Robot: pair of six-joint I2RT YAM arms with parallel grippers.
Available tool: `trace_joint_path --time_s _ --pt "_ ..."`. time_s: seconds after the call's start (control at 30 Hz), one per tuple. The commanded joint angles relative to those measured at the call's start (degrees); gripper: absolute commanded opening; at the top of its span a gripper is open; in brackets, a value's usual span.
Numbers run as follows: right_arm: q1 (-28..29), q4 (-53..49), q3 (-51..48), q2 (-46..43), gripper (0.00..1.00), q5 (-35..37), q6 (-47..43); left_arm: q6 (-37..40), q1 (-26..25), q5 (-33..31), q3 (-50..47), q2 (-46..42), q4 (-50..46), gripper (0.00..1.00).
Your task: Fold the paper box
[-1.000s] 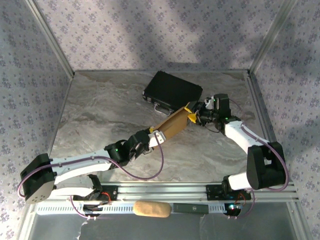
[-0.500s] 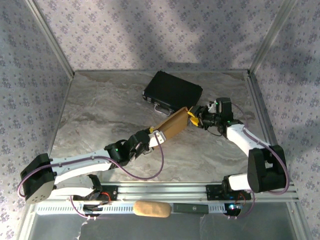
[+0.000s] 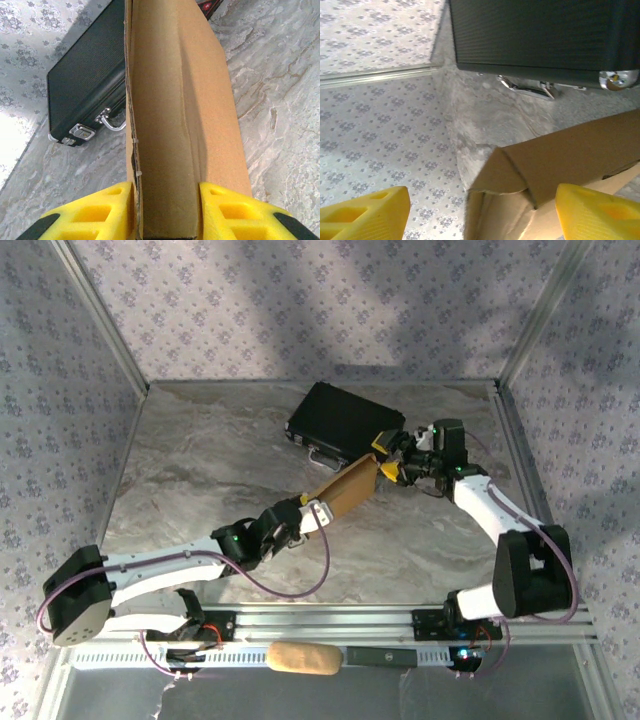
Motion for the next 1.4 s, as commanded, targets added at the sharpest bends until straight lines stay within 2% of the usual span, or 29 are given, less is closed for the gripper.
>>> trace_joint_path --time_s 0.0,0.2,0.3,1.07,1.23,1.37 --pt "0.7 -3.1 1.8 1.7 0.78 -2.0 0.0 0.3 -0.2 0.7 0.8 1.5 -4.8 0.32" --pt "0.6 -5.6 1.2 3.1 0.72 -1.5 -1.6 0.5 -0.3 0.5 1.0 1.7 -4.7 0.33" --pt "0.4 -4.9 0.2 3.5 0.62 -1.3 -1.4 0.5 -0.3 0.5 1.1 1.9 -4.7 0.32" --pt "-0.4 -4.2 -6.5 3.4 0.36 0.1 -2.5 0.5 -0.6 0.3 1.0 1.6 -5.1 0.33" --pt "-0.5 -5.8 -6.2 3.6 0.30 0.9 -3.3 0.0 -1.1 -0.2 1.1 1.2 -4.9 0.40" --pt "-0.5 -6.7 -5.6 3.8 0.29 1.2 -3.3 -2.5 -1.6 1.0 1.6 -1.0 -5.5 0.48"
